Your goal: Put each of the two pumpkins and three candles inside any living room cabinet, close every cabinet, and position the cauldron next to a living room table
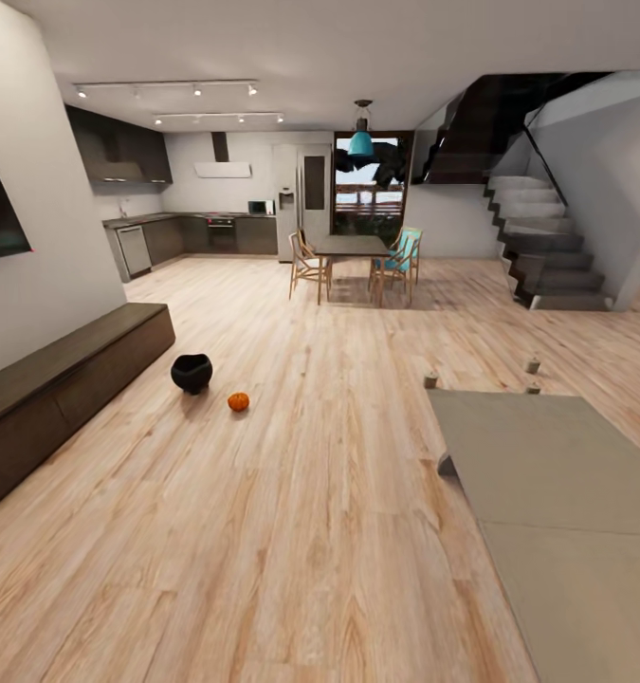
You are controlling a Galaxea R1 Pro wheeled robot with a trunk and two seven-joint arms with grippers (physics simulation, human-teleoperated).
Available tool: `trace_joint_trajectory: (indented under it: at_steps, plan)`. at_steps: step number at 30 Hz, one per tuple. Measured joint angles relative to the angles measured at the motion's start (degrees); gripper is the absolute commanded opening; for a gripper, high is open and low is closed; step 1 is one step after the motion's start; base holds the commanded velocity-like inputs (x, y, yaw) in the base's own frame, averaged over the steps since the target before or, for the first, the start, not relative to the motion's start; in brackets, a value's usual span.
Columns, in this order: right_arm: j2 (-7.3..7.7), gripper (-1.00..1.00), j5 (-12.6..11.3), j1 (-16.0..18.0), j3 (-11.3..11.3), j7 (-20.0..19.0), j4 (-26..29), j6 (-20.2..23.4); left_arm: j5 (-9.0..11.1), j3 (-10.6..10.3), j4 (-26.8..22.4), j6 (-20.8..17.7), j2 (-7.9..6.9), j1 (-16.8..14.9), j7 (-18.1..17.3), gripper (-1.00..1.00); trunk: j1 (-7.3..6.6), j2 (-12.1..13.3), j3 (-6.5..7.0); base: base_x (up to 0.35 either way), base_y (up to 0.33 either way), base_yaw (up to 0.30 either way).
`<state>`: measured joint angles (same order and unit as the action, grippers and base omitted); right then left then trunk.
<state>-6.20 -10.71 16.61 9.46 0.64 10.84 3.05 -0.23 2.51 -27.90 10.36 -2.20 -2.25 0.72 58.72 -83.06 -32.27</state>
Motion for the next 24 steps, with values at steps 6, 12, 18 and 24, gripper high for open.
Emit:
trace_joint_trajectory:
  at_steps: [6, 12, 18, 24]
  plan:
    - [-0.48, 1.00, 0.08, 0.00, 0.04, 0.00, 0.00, -0.01, 0.00, 0.00, 0.00, 0.00, 0.00, 0.01, 0.00, 1.00, 0.00, 0.00, 0.00, 0.111, -0.001, 0.000]
    - [-0.61, 1.00, 0.09, 0.00, 0.03, 0.00, 0.00, -0.02, 0.00, 0.00, 0.00, 0.00, 0.00, 0.03, 0.00, 1.00, 0.00, 0.00, 0.00, 0.112, 0.000, 0.000]
    - [-0.63, 1.00, 0.10, 0.00, 0.04, 0.00, 0.00, -0.02, 0.00, 0.00, 0.00, 0.00, 0.00, 0.01, 0.00, 1.00, 0.00, 0.00, 0.00, 0.112, 0.000, 0.000]
    - [-0.63, 1.00, 0.10, 0.00, 0.03, 0.00, 0.00, -0.02, -0.01, 0.00, 0.00, 0.00, 0.00, 0.00, 0.00, 1.00, 0.00, 0.00, 0.00, 0.112, 0.000, 0.000]
